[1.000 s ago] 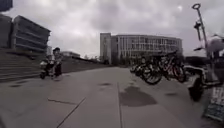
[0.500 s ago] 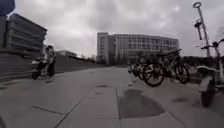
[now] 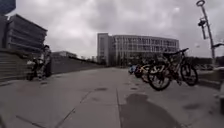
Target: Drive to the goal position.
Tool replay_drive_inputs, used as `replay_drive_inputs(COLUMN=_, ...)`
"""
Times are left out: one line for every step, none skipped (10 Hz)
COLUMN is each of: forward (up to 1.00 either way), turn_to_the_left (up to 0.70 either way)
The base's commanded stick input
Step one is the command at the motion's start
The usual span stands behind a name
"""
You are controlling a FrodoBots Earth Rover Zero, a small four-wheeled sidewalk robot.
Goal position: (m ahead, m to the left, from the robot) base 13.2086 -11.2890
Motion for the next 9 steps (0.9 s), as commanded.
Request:
replay_drive_inputs(forward=0.70, turn_to_the_left=0.00)
replay_drive_inputs(forward=0.70, turn_to_the_left=0.00)
replay_drive_inputs(forward=0.70, turn_to_the_left=0.00)
replay_drive_inputs(forward=0.70, turn_to_the_left=0.00)
replay_drive_inputs(forward=0.70, turn_to_the_left=0.00)
replay_drive_inputs(forward=0.70, turn_to_the_left=0.00)
replay_drive_inputs(forward=0.70, turn_to_the_left=0.00)
replay_drive_inputs(forward=0.70, turn_to_the_left=0.00)
replay_drive_inputs(forward=0.70, turn_to_the_left=0.00)
